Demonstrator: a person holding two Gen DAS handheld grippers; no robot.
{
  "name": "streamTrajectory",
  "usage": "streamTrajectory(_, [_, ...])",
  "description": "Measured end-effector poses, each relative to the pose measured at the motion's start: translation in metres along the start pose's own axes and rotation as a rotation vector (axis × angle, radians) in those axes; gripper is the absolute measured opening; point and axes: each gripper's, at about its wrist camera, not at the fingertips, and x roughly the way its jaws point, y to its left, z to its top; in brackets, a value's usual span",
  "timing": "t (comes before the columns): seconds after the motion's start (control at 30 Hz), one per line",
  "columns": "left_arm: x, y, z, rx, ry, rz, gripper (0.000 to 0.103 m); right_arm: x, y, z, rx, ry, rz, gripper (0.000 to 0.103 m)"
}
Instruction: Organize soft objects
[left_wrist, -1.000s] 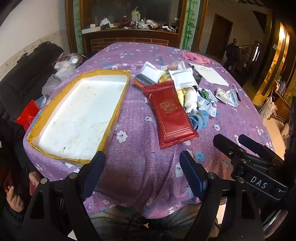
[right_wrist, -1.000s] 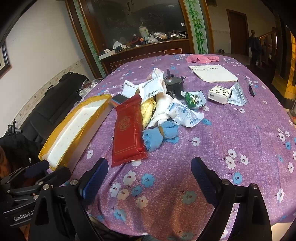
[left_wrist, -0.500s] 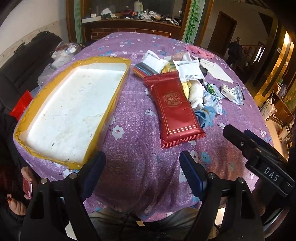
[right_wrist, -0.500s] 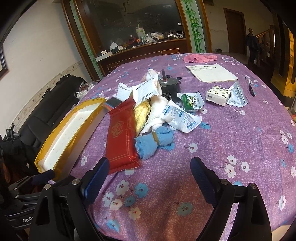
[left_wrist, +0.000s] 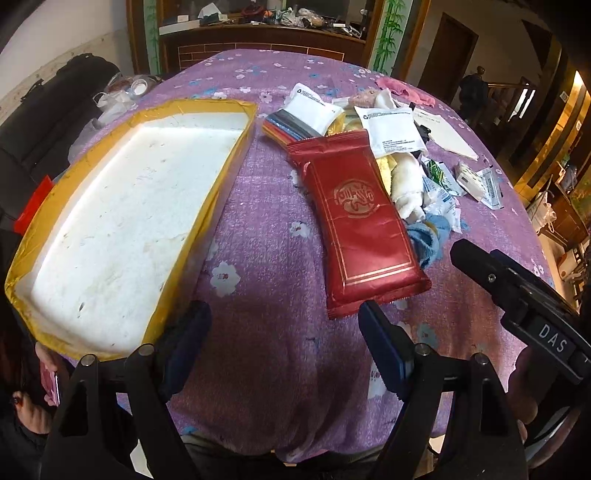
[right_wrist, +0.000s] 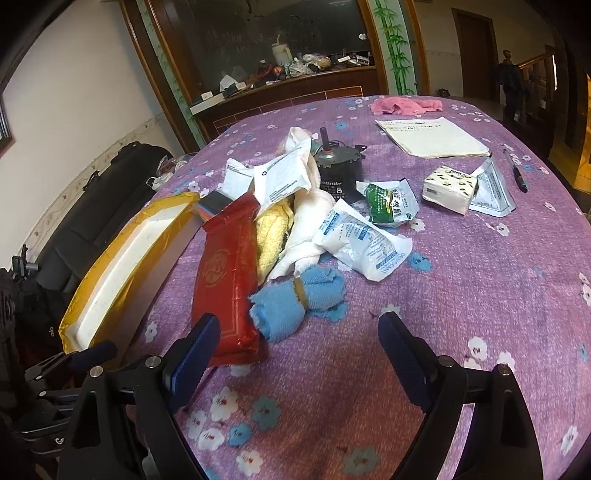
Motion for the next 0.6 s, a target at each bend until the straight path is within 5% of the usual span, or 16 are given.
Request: streamTrajectory(0.6, [0.004, 0.005, 0.011, 0.022, 0.006, -0.035, 0.082, 0.013, -0.002, 0.015, 0.001, -0.020, 0.028, 0.082])
